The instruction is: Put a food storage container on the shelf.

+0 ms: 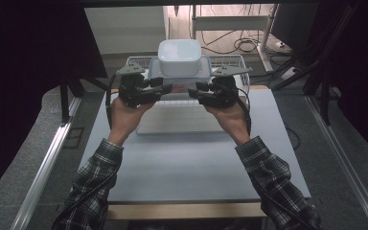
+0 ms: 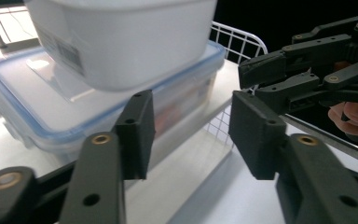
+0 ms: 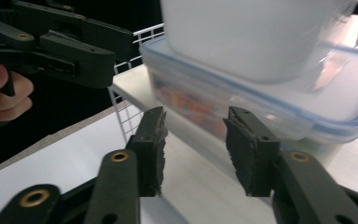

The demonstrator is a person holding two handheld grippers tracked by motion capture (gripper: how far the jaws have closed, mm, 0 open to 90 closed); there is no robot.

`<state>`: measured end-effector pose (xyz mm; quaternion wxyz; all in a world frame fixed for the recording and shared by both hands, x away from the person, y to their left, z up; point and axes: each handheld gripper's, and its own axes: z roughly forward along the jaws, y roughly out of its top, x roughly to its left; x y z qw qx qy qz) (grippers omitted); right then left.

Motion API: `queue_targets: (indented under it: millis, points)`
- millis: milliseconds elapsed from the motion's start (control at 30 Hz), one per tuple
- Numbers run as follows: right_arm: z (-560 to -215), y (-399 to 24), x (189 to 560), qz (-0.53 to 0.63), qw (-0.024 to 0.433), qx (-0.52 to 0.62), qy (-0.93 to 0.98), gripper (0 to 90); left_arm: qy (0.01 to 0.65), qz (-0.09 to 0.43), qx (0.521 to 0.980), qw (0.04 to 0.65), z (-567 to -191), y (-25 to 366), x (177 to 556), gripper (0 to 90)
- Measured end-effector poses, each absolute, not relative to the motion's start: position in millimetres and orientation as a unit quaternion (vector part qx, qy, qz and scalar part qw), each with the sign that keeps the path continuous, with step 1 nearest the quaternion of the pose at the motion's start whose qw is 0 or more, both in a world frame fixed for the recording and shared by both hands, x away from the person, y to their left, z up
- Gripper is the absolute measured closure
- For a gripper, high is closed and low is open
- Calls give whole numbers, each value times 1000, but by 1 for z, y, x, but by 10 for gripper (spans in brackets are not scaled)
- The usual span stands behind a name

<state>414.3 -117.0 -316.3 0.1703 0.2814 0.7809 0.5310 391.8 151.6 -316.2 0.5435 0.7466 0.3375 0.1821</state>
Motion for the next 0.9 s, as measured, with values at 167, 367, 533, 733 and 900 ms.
queue_targets:
  millis: [167, 367, 533, 733, 900]
  points:
    - [-320, -119, 409, 530, 159, 275, 786, 493, 335, 180, 754, 535, -325, 150, 385, 415]
    - [-324, -123, 402, 531, 150, 270, 789, 443, 335, 169, 759, 532, -338, 149, 378, 356]
    - [-330, -127, 398, 529, 140, 265, 794, 379, 330, 157, 773, 519, -349, 148, 373, 285]
    - [-341, -132, 393, 525, 132, 263, 799, 320, 319, 146, 786, 509, -365, 144, 363, 229]
    - [-354, -138, 388, 523, 119, 262, 802, 282, 310, 127, 801, 497, -381, 138, 355, 181]
